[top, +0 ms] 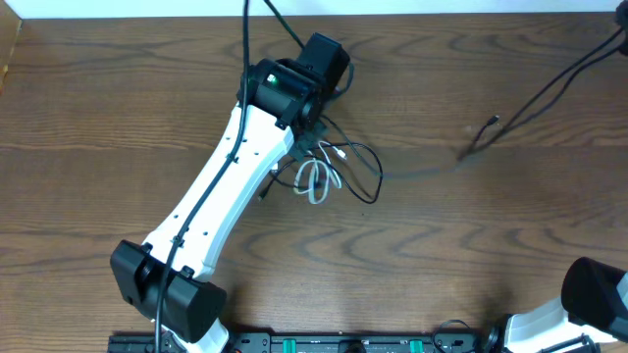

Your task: Untangle cables

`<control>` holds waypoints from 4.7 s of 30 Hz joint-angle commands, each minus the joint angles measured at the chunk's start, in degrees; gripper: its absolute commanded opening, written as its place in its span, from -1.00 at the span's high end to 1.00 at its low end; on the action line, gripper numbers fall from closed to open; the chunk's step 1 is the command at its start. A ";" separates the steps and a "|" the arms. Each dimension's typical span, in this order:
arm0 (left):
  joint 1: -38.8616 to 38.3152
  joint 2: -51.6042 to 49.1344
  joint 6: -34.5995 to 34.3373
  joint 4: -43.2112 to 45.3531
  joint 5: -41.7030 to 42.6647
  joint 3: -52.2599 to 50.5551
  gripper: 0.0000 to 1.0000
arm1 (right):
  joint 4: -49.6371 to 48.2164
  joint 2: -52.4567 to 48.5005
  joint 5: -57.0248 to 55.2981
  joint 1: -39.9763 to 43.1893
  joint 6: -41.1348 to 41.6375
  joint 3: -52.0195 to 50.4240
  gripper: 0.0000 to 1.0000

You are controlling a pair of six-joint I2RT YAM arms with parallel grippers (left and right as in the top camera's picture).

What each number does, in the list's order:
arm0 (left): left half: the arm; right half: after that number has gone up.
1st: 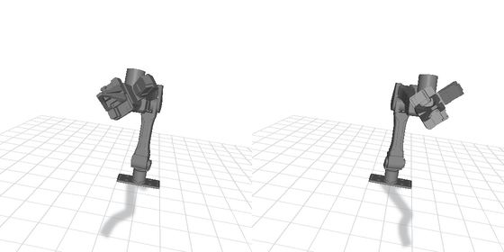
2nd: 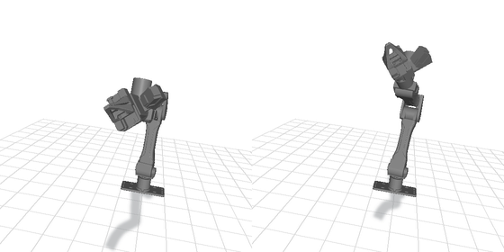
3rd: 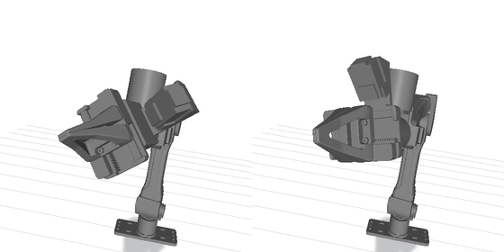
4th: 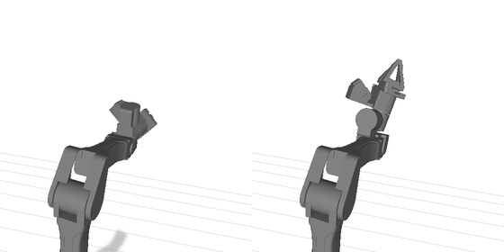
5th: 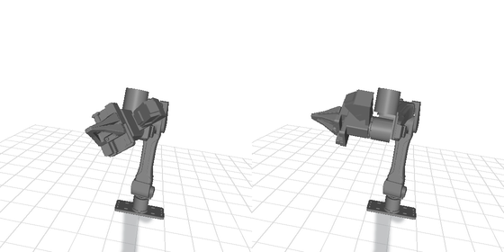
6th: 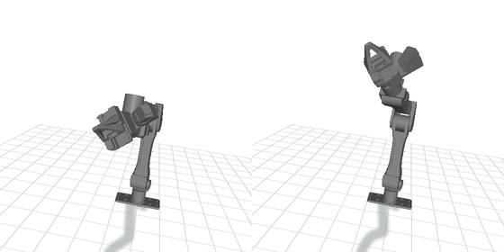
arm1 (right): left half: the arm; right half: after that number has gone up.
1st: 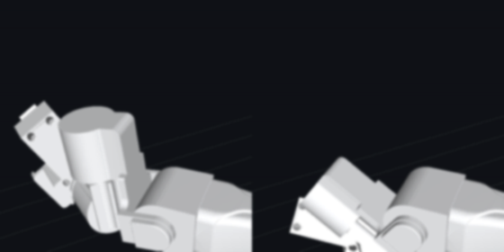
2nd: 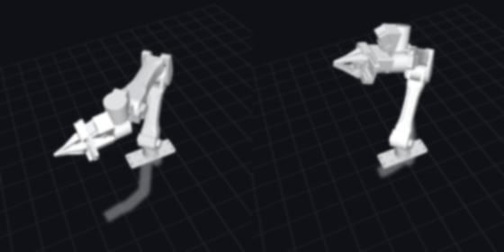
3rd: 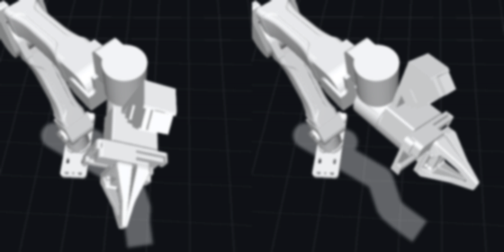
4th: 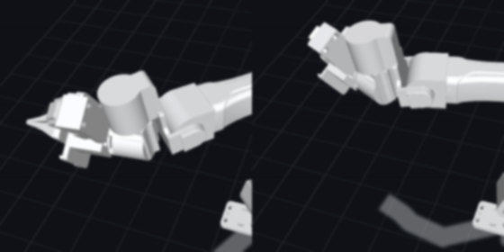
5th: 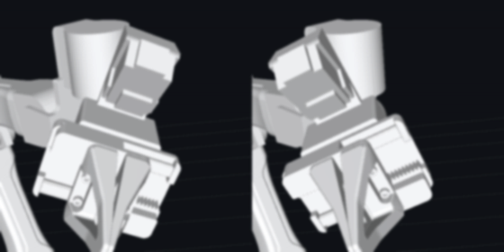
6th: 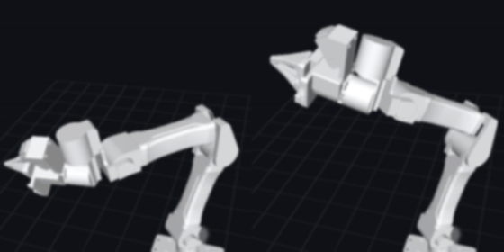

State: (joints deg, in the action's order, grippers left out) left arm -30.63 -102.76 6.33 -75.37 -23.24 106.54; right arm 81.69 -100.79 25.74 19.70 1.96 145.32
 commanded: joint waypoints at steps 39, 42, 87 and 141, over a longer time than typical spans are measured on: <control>0.52 0.85 -2.91 -12.13 -7.93 0.85 0.85 | 1.29 0.26 1.86 0.07 -3.17 0.07 0.98; 1.27 0.70 -3.02 -10.40 -2.56 -0.17 0.85 | 1.68 0.26 1.86 0.07 -3.37 0.07 0.98; 11.78 6.56 -14.16 -2.25 -11.98 -8.66 0.85 | 1.84 0.26 1.86 0.07 -3.39 0.07 0.98; -15.17 -17.53 -35.63 83.76 65.05 -1.20 0.84 | 1.53 2.86 13.68 12.46 -8.81 -13.00 0.98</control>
State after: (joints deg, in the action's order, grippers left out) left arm -42.83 -117.12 -26.33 6.94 44.12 104.86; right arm 82.43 -100.09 38.48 28.36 -7.92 132.20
